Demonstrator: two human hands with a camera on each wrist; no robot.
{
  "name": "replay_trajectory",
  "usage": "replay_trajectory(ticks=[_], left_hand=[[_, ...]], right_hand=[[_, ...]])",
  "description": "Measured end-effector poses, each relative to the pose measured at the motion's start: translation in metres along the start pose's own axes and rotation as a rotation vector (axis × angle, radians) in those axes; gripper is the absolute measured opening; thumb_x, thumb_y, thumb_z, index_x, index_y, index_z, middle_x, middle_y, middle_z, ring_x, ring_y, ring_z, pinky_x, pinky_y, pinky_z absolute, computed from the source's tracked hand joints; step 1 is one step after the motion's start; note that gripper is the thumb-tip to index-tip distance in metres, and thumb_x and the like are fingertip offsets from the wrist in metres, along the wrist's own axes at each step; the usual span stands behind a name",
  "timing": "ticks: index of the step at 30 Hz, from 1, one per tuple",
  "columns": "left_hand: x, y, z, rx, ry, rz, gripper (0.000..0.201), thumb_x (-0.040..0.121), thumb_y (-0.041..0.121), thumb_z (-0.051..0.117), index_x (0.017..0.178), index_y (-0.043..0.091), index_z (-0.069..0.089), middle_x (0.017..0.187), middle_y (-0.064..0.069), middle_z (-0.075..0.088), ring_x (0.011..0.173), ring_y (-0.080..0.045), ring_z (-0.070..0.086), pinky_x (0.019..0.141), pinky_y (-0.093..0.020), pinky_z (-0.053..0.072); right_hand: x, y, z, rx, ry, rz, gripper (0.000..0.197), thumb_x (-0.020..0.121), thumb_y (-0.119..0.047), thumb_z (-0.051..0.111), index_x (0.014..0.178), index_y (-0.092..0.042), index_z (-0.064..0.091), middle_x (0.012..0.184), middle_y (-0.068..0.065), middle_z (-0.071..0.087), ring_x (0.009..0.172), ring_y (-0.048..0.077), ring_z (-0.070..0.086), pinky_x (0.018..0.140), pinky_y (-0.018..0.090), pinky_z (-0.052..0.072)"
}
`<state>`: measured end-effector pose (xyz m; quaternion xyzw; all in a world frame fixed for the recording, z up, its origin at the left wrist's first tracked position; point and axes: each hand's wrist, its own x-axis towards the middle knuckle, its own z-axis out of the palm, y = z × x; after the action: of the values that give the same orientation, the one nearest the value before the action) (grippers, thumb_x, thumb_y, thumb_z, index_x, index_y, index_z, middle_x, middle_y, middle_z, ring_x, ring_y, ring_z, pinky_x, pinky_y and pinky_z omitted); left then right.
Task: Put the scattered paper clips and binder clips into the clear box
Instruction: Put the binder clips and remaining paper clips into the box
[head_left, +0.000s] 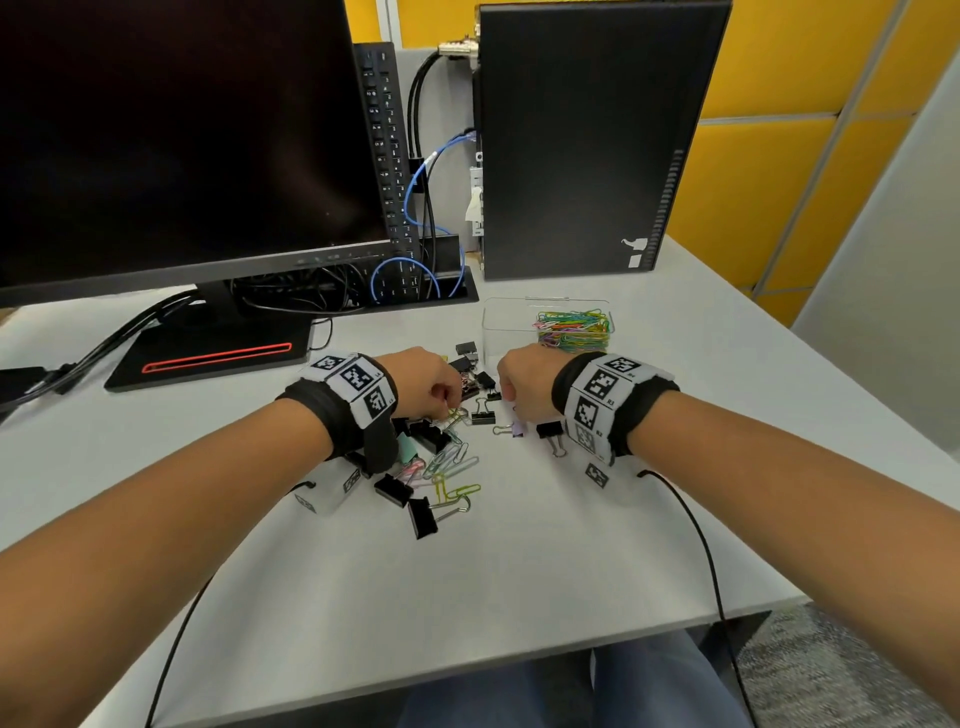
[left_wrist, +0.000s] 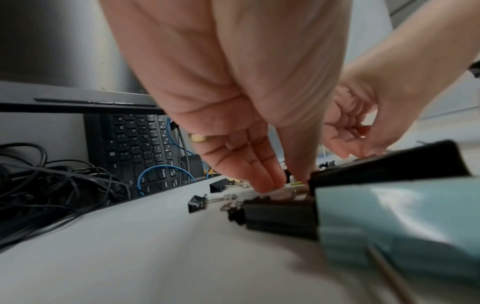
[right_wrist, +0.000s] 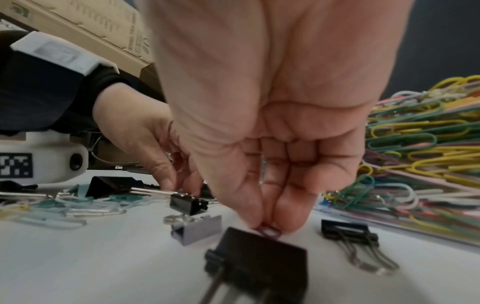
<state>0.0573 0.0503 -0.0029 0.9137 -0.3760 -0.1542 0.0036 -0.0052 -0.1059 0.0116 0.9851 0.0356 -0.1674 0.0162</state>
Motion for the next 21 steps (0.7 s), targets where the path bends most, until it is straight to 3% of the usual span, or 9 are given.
replay_trajectory(ticks=[4, 9, 12, 14, 17, 21], left_hand=[[0.002, 0.004, 0.001, 0.061, -0.037, -0.005, 0.007, 0.087, 0.014, 0.055, 0.087, 0.017, 0.061, 0.084, 0.005, 0.055, 0.081, -0.014, 0.05, 0.073, -0.023, 0.04], [0.001, 0.007, 0.002, 0.085, -0.045, -0.009, 0.006, 0.087, 0.015, 0.051, 0.083, 0.016, 0.054, 0.084, 0.0, 0.055, 0.078, -0.017, 0.048, 0.071, -0.025, 0.041], [0.001, 0.007, 0.0, 0.064, -0.017, -0.003, 0.004, 0.085, 0.016, 0.056, 0.082, 0.016, 0.058, 0.081, 0.002, 0.057, 0.077, -0.016, 0.051, 0.072, -0.027, 0.045], [0.001, 0.007, -0.004, 0.021, 0.03, -0.012, 0.007, 0.085, 0.018, 0.058, 0.089, 0.017, 0.062, 0.082, 0.005, 0.057, 0.079, -0.014, 0.053, 0.071, -0.025, 0.044], [0.003, 0.011, -0.018, -0.016, 0.172, 0.004, 0.018, 0.09, 0.018, 0.053, 0.103, 0.013, 0.064, 0.09, 0.001, 0.061, 0.084, -0.015, 0.054, 0.075, -0.024, 0.043], [0.011, 0.024, -0.038, -0.129, 0.382, 0.053, 0.02, 0.093, 0.016, 0.049, 0.105, 0.008, 0.063, 0.1, -0.007, 0.066, 0.092, -0.021, 0.061, 0.083, -0.028, 0.049]], right_hand=[[-0.003, 0.001, 0.001, 0.007, 0.001, -0.002, 0.049, 0.083, -0.023, 0.072, 0.125, -0.006, 0.055, 0.126, 0.011, 0.058, 0.113, 0.027, 0.057, 0.08, 0.027, 0.046], [-0.01, 0.002, -0.001, 0.006, 0.015, -0.012, 0.055, 0.079, -0.03, 0.075, 0.125, -0.006, 0.056, 0.122, 0.011, 0.061, 0.09, 0.021, 0.05, 0.054, 0.022, 0.037], [-0.011, 0.005, 0.003, 0.08, 0.078, -0.015, 0.041, 0.083, -0.02, 0.07, 0.12, -0.006, 0.059, 0.12, 0.011, 0.06, 0.099, 0.024, 0.057, 0.072, 0.027, 0.047], [-0.013, 0.011, 0.001, 0.222, 0.195, -0.012, 0.026, 0.087, -0.009, 0.058, 0.113, -0.008, 0.061, 0.117, 0.008, 0.06, 0.098, 0.024, 0.057, 0.074, 0.027, 0.045], [-0.014, 0.022, -0.009, 0.372, 0.399, 0.032, 0.03, 0.087, -0.001, 0.047, 0.11, -0.012, 0.061, 0.112, 0.007, 0.059, 0.099, 0.023, 0.057, 0.079, 0.027, 0.044], [-0.009, 0.048, -0.021, 0.336, 0.571, 0.122, 0.036, 0.087, 0.003, 0.048, 0.116, -0.014, 0.061, 0.118, 0.009, 0.06, 0.111, 0.028, 0.056, 0.095, 0.035, 0.048]])
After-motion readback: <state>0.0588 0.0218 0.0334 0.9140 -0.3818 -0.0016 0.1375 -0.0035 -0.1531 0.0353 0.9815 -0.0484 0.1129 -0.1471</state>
